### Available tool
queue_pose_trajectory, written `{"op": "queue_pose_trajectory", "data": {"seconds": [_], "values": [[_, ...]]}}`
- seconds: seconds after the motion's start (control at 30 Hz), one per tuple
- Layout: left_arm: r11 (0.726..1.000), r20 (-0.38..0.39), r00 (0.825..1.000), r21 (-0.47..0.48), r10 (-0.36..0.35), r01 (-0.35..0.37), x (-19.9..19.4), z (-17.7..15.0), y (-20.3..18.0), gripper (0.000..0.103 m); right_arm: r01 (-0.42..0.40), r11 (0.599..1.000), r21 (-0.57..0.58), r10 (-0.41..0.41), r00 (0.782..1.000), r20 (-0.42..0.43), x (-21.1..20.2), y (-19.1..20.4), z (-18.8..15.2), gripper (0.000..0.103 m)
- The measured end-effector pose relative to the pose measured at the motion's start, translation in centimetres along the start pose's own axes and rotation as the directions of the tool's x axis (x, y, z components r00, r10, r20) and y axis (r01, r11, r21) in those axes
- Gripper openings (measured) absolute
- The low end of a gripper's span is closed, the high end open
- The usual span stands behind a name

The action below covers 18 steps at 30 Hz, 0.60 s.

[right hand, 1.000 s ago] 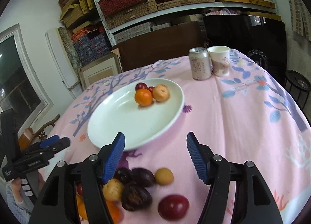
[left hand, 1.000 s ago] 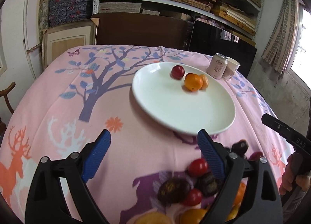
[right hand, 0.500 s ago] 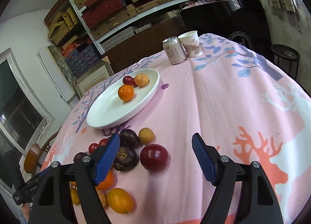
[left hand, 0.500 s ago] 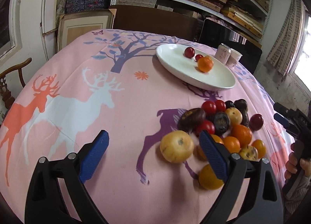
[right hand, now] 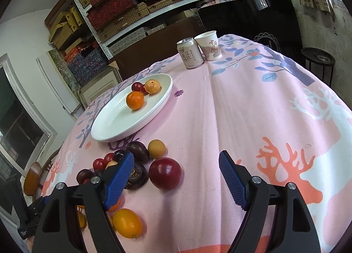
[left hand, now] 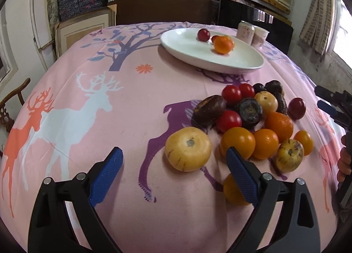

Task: Organize fruits
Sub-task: 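Move both open tools back to the fruit pile, then grasp a pale yellow apple with the left tool while the right tool grasps a dark red plum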

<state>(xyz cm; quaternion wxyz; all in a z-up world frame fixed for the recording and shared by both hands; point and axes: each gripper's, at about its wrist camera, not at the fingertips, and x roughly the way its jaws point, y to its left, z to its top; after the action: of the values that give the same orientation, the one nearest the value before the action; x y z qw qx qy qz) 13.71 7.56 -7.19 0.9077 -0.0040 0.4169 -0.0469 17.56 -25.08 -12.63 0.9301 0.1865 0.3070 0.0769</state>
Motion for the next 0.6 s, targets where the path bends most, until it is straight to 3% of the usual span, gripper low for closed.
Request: {"op": "queue_pose_trajectory", "data": {"seconds": [0.1, 0.2, 0.37, 0.6], "values": [[0.999, -0.001, 1.000, -0.037, 0.015, -0.015, 0.1, 0.2, 0.9, 0.091, 0.002, 1.000, -0.007, -0.002, 1.000, -0.003, 0.0, 0.1, -0.1, 0.081], [1.000, 0.005, 1.000, -0.016, -0.001, 0.001, 0.1, 0.3, 0.5, 0.081, 0.008, 1.000, -0.011, -0.008, 1.000, -0.007, 0.0, 0.1, -0.1, 0.081], [0.998, -0.030, 0.999, 0.046, -0.045, 0.047, 1.0, 0.3, -0.8, 0.053, 0.016, 1.000, -0.019, -0.017, 1.000, -0.018, 0.2, 0.2, -0.2, 0.081], [0.995, -0.033, 0.995, 0.024, -0.097, 0.098, 1.1, 0.5, -0.7, 0.042, 0.029, 0.998, -0.054, -0.032, 0.998, -0.045, 0.7, 0.7, -0.6, 0.081]]}}
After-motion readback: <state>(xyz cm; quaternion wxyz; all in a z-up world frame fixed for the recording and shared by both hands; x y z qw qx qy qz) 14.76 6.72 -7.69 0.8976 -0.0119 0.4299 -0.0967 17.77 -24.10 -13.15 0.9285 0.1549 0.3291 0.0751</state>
